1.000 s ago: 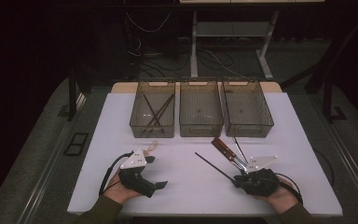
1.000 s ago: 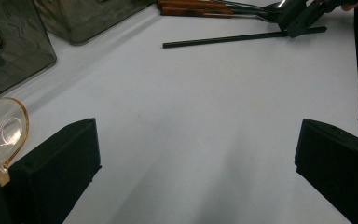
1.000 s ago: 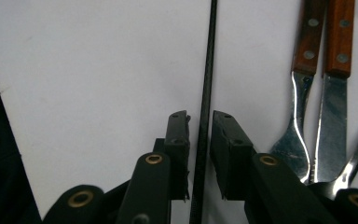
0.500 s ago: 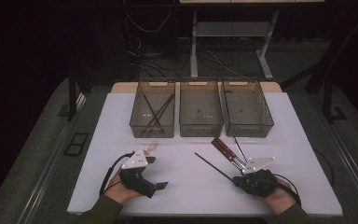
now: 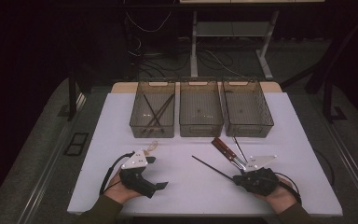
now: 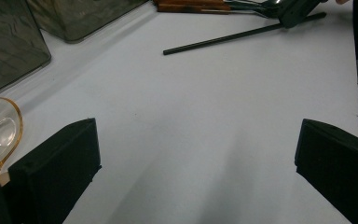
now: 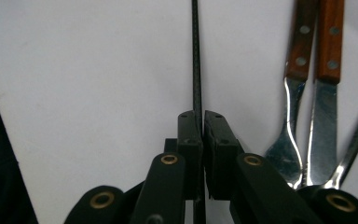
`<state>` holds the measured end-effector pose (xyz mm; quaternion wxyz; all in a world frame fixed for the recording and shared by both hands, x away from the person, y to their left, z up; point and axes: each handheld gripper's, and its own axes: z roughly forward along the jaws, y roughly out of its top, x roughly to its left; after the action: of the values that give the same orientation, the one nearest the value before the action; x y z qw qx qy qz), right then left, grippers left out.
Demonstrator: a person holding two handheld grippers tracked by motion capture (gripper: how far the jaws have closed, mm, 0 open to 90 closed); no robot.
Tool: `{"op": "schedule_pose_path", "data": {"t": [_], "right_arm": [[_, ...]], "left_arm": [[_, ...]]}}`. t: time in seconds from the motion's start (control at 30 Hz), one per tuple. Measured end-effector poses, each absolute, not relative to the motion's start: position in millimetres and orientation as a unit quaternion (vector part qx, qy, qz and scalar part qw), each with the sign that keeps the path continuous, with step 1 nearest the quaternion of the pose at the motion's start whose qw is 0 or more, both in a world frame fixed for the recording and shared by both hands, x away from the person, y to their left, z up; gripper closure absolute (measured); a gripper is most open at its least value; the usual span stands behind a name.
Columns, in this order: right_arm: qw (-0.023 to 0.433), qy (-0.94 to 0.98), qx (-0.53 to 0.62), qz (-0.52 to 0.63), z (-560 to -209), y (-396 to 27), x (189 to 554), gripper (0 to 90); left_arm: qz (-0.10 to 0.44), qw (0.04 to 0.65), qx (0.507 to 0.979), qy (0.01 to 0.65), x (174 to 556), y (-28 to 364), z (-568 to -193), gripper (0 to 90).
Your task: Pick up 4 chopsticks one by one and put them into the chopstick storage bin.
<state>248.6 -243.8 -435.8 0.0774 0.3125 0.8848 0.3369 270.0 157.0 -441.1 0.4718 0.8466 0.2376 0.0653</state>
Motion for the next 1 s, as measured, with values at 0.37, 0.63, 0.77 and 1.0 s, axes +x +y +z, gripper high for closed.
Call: {"op": "schedule_pose_path", "data": {"t": [0.37,0.63,0.77,1.0], "right_arm": [[0.076,0.86,0.307,0.4,-420,-253,251,86.0],[0.08,0.841,0.305,0.44,-407,-257,259,86.0],[0.081,0.832,0.306,0.456,-400,-260,263,86.0],[0.083,0.826,0.308,0.464,-395,-261,271,85.9]], "left_arm": [[0.065,0.473,0.846,0.237,270,157,-441,0.0],[0.065,0.474,0.846,0.237,270,157,-441,0.0],[0.065,0.474,0.846,0.237,271,158,-441,0.0],[0.064,0.473,0.846,0.237,271,157,-441,0.0]]}}
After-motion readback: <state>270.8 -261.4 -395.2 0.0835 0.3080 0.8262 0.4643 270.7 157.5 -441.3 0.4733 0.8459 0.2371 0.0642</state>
